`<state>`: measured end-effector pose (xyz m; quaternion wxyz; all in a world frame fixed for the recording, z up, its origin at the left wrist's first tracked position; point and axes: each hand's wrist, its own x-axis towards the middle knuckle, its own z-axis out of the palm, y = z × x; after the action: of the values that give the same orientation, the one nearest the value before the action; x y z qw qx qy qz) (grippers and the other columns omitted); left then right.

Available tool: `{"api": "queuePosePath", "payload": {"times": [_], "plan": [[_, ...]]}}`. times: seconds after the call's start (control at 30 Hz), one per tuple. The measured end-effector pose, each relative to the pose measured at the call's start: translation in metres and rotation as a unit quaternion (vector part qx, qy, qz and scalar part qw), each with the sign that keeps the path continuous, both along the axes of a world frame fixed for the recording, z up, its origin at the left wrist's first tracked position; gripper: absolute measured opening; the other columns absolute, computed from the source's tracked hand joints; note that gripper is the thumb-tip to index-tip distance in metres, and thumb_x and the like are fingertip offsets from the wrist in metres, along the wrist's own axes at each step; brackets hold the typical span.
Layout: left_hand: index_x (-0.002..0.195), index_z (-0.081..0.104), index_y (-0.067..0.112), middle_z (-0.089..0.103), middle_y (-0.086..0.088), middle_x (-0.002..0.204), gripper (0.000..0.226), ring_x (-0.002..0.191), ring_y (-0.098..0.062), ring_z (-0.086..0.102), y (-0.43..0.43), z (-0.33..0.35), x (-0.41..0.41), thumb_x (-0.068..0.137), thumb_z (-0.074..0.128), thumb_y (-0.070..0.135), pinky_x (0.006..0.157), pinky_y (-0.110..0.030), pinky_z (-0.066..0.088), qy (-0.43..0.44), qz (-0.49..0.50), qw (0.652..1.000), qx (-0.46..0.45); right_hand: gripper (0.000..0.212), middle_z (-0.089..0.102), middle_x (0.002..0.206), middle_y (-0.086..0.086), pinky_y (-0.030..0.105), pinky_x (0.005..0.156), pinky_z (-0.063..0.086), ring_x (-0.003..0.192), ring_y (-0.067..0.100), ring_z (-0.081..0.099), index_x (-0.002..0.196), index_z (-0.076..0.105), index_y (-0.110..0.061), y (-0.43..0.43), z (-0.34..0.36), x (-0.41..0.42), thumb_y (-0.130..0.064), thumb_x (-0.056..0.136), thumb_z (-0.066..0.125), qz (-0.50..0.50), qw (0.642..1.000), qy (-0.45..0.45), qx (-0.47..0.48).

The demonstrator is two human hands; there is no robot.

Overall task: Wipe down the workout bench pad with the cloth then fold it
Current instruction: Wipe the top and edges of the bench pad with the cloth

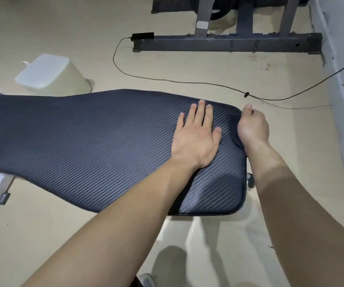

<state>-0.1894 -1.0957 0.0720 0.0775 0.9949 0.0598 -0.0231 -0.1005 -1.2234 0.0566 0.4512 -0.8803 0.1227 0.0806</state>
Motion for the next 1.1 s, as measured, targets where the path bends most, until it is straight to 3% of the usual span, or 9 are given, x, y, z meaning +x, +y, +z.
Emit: {"api": "queuePosePath", "payload": {"times": [0.07,0.17,0.27,0.4,0.5,0.67,0.73,0.83,1.1], "plan": [[0.161,0.002,0.011,-0.005,-0.007,0.169,0.067,0.155,-0.023,-0.006,-0.003,0.000,-0.002,0.104,0.013,0.045,0.125,-0.048,0.002,0.010,0.002,1.000,-0.004,0.054,0.063,0.127,0.023,0.039,0.093,0.040,0.118,0.039,0.055,0.114,0.063,-0.002,0.005,0.008,0.011,-0.039,0.108,0.024,0.036,0.998,0.007,-0.044],[0.160,0.000,0.011,-0.007,-0.008,0.169,0.067,0.155,-0.024,-0.007,-0.001,0.005,0.002,0.104,0.016,0.044,0.125,-0.049,0.002,0.029,0.004,0.999,-0.026,0.047,0.064,0.121,0.024,0.038,0.086,0.037,0.112,0.039,0.056,0.097,0.059,-0.009,0.015,0.024,0.027,-0.039,0.107,0.025,0.105,0.987,0.033,-0.121],[0.160,0.000,0.011,-0.008,-0.008,0.169,0.068,0.155,-0.025,-0.007,-0.001,0.008,0.002,0.104,0.018,0.044,0.125,-0.051,0.003,0.061,-0.003,0.998,-0.026,0.053,0.065,0.118,0.025,0.041,0.092,0.041,0.111,0.041,0.056,0.103,0.064,-0.006,0.020,0.033,0.042,-0.042,0.107,0.026,0.186,0.966,0.066,-0.170],[0.160,0.002,0.010,-0.008,-0.009,0.168,0.068,0.155,-0.027,-0.009,-0.003,0.020,0.009,0.103,0.020,0.043,0.124,-0.051,0.004,0.108,0.003,0.994,-0.018,0.049,0.066,0.112,0.021,0.039,0.085,0.038,0.096,0.036,0.052,0.093,0.063,-0.010,0.026,0.039,0.061,-0.040,0.104,0.026,0.287,0.933,0.098,-0.196],[0.159,0.014,0.009,0.006,-0.009,0.168,0.071,0.155,-0.028,0.003,-0.008,0.030,0.013,0.098,0.031,0.042,0.123,-0.052,0.012,0.127,0.022,0.992,0.000,0.049,0.068,0.107,0.017,0.039,0.081,0.039,0.093,0.034,0.054,0.088,0.062,-0.012,0.032,0.043,0.068,-0.039,0.105,0.025,0.368,0.903,0.100,-0.197],[0.136,0.049,0.015,0.045,-0.002,0.145,0.059,0.127,-0.026,0.044,-0.005,0.060,0.042,0.081,0.051,0.039,0.104,-0.042,0.037,0.088,0.134,0.984,-0.075,0.049,0.070,0.107,0.011,0.039,0.082,0.042,0.099,0.032,0.060,0.097,0.066,-0.012,0.056,0.054,0.081,-0.039,0.107,0.025,0.492,0.849,0.090,-0.168],[0.127,0.054,0.016,0.049,-0.002,0.138,0.050,0.119,-0.026,0.046,0.004,0.068,0.048,0.080,0.053,0.034,0.099,-0.040,0.040,0.078,0.223,0.969,-0.077,0.049,0.070,0.108,0.012,0.040,0.083,0.043,0.101,0.032,0.061,0.096,0.064,-0.014,0.074,0.056,0.084,-0.040,0.107,0.024,0.532,0.826,0.080,-0.168],[0.123,0.055,0.014,0.048,-0.007,0.139,0.045,0.124,-0.028,0.043,0.019,0.071,0.050,0.080,0.055,0.031,0.101,-0.041,0.039,0.089,0.318,0.942,-0.060,0.051,0.070,0.104,0.011,0.039,0.081,0.044,0.095,0.031,0.061,0.094,0.063,-0.015,0.101,0.059,0.086,-0.040,0.107,0.020,0.566,0.802,0.070,-0.180],[0.121,0.054,0.015,0.046,-0.007,0.135,0.042,0.118,-0.029,0.045,0.101,0.063,0.052,0.082,0.054,0.032,0.098,-0.041,0.040,0.095,0.439,0.891,-0.069,0.046,0.069,0.101,0.014,0.036,0.075,0.032,0.095,0.035,0.059,0.091,0.060,-0.014,0.183,0.063,0.089,-0.035,0.108,0.022,0.589,0.783,0.088,-0.180]]}}
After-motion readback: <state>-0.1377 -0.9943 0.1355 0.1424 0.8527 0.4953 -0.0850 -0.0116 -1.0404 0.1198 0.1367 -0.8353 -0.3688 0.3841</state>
